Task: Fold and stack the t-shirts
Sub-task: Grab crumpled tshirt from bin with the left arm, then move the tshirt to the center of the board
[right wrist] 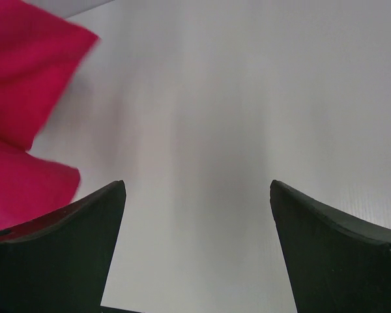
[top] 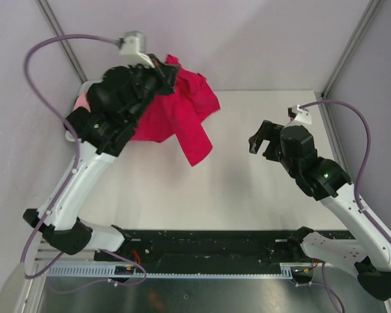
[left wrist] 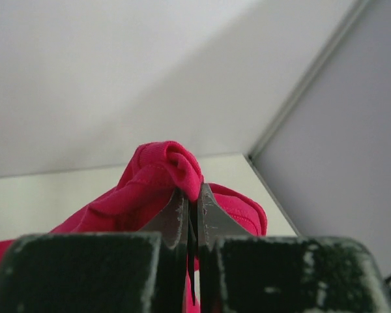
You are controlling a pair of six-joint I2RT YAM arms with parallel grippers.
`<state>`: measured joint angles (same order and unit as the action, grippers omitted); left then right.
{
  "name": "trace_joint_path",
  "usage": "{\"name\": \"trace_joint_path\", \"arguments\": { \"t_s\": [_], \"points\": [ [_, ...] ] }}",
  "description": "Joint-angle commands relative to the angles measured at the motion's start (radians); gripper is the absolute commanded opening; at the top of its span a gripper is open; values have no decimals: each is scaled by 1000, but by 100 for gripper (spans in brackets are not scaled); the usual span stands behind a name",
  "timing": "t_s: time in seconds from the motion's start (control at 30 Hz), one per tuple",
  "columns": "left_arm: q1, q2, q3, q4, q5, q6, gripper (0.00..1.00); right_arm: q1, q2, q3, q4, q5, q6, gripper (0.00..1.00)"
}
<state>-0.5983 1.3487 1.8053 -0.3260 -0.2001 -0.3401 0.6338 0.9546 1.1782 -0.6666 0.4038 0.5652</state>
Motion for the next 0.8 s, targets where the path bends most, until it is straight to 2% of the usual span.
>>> {"name": "trace_joint_path", "arguments": {
  "t_s": [0.0,0.17,0.3,0.43,0.53,0.57,0.6,0.63,0.73,0.77],
  "points": [
    [-89,82,-62,36,52,-8,0,-6,-10,36,-28,42,-5,97],
    [-173,199,-68,41,111,-31,0,-7,-8,36,-69,53,12,96],
    [-270,274,26,40,90,18,0,-7,-26,36,-92,72,19,96],
    [-294,319,81,38,86,5,0,-8,-47,35,-109,86,23,96],
    [-291,336,36,35,47,-6,1,-9,-44,35,-131,88,29,96],
    [-286,339,12,35,41,-12,5,-8,-41,35,-138,86,30,96],
    [-278,342,-16,34,37,-21,13,-9,-37,34,-143,82,32,96],
    [-269,343,-43,33,37,-33,25,-8,-33,32,-148,78,34,96],
    [-229,339,-119,31,69,-68,76,-8,-22,28,-156,64,43,96],
    [-210,331,-142,24,82,-77,87,-7,-18,26,-159,58,47,96]
  ]
}}
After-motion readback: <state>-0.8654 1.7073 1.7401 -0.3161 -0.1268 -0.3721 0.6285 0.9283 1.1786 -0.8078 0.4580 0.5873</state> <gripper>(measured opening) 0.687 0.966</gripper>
